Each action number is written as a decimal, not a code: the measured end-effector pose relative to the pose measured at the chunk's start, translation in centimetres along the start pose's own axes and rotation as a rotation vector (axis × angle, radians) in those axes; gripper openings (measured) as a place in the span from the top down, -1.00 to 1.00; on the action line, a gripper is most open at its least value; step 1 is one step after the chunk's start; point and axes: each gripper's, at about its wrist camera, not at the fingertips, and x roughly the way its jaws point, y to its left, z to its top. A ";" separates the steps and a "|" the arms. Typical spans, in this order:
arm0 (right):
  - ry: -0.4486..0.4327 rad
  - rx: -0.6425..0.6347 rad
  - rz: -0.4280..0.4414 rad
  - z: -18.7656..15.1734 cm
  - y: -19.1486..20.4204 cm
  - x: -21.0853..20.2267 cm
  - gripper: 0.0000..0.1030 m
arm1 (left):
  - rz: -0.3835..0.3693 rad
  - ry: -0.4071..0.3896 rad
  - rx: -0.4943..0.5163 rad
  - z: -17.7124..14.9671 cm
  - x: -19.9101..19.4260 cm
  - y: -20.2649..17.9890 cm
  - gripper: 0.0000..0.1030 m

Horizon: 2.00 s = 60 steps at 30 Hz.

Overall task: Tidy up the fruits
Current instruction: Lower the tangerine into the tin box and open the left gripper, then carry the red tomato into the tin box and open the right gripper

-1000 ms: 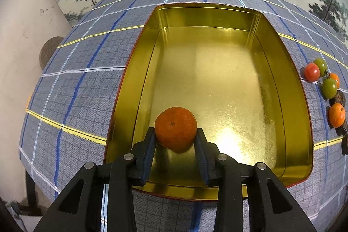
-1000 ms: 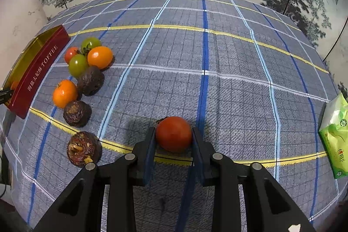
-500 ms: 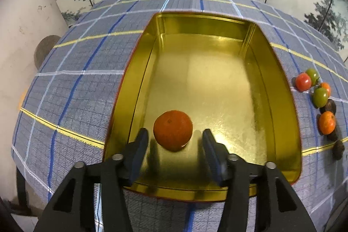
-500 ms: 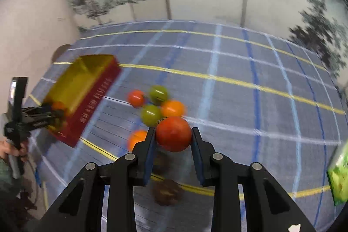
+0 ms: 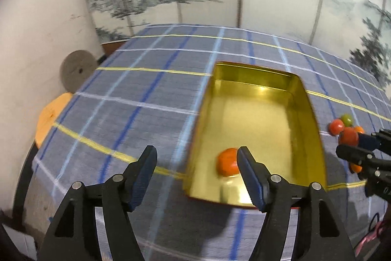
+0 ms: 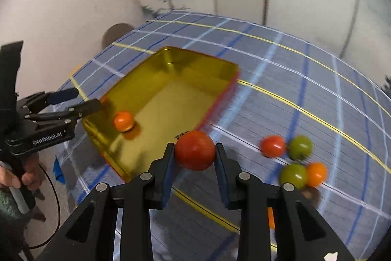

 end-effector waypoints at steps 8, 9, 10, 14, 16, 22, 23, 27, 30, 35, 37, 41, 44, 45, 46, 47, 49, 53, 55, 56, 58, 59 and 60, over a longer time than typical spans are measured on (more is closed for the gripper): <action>0.041 -0.095 0.030 1.6 4.1 3.4 0.44 | 0.071 0.055 -0.134 -1.7 0.6 5.9 -0.34; 0.046 -0.103 0.030 1.7 4.4 3.7 0.44 | 0.074 0.061 -0.141 -2.0 0.7 6.2 -0.34; 0.055 -0.113 0.030 1.8 4.8 4.2 0.44 | 0.077 0.067 -0.147 -2.3 0.8 6.5 -0.34; 0.087 -0.139 0.027 2.0 5.8 5.9 0.44 | 0.073 0.086 -0.178 -3.3 1.0 7.5 -0.34; 0.099 -0.149 0.025 2.0 6.1 6.5 0.44 | 0.068 0.093 -0.182 -3.5 1.0 7.7 -0.34; 0.127 -0.165 0.014 1.8 6.5 7.6 0.44 | 0.082 0.104 -0.199 -4.1 1.1 8.4 -0.34; 0.130 -0.163 0.012 1.8 6.5 7.7 0.44 | 0.083 0.108 -0.206 -4.3 1.1 8.6 -0.34; 0.145 -0.171 0.001 1.7 6.7 8.5 0.43 | 0.086 0.114 -0.210 -4.6 1.1 8.8 -0.34; 0.158 -0.178 -0.001 1.6 7.0 9.0 0.42 | 0.085 0.115 -0.214 -4.9 0.9 8.9 -0.34; 0.161 -0.194 -0.012 1.4 7.4 9.2 0.41 | 0.087 0.120 -0.220 -5.1 0.9 9.1 -0.34; 0.161 -0.197 -0.014 1.4 7.5 9.2 0.41 | 0.080 0.122 -0.227 -5.2 0.8 9.2 -0.34; 0.161 -0.194 -0.013 1.4 7.4 9.2 0.41 | 0.066 0.130 -0.229 -5.4 0.9 9.0 -0.34; 0.165 -0.182 -0.005 1.4 7.1 9.2 0.35 | 0.061 0.135 -0.225 -5.4 1.0 8.6 -0.34; 0.163 -0.176 -0.001 1.4 7.0 9.2 0.33 | 0.059 0.135 -0.223 -5.4 1.0 8.5 -0.34; 0.162 -0.174 0.000 1.3 7.0 9.0 0.33 | 0.058 0.135 -0.222 -5.4 0.9 8.4 -0.34; 0.158 -0.171 0.002 1.3 6.9 8.8 0.33 | 0.057 0.134 -0.219 -5.4 0.9 8.2 -0.34; 0.145 -0.166 0.010 1.4 6.7 8.3 0.33 | 0.052 0.129 -0.214 -5.3 0.7 7.8 -0.34; 0.110 -0.144 0.026 1.6 6.3 6.5 0.32 | 0.040 0.118 -0.199 -4.9 0.3 7.0 -0.34; 0.088 -0.132 0.032 1.5 5.9 5.1 0.30 | 0.034 0.107 -0.188 -4.8 0.0 6.5 -0.34; 0.076 -0.124 0.034 1.3 5.6 4.4 0.29 | 0.028 0.102 -0.181 -4.7 -0.2 6.1 -0.34; 0.058 -0.111 0.032 0.9 5.0 3.1 0.27 | 0.009 0.095 -0.164 -4.6 -0.5 5.1 -0.34; 0.048 -0.101 0.027 0.6 4.6 2.3 0.26 | 0.002 0.095 -0.157 -4.6 -0.6 4.8 -0.34; 0.038 -0.087 0.020 0.2 4.0 1.5 0.26 | -0.009 0.095 -0.144 -4.5 -0.7 4.1 -0.34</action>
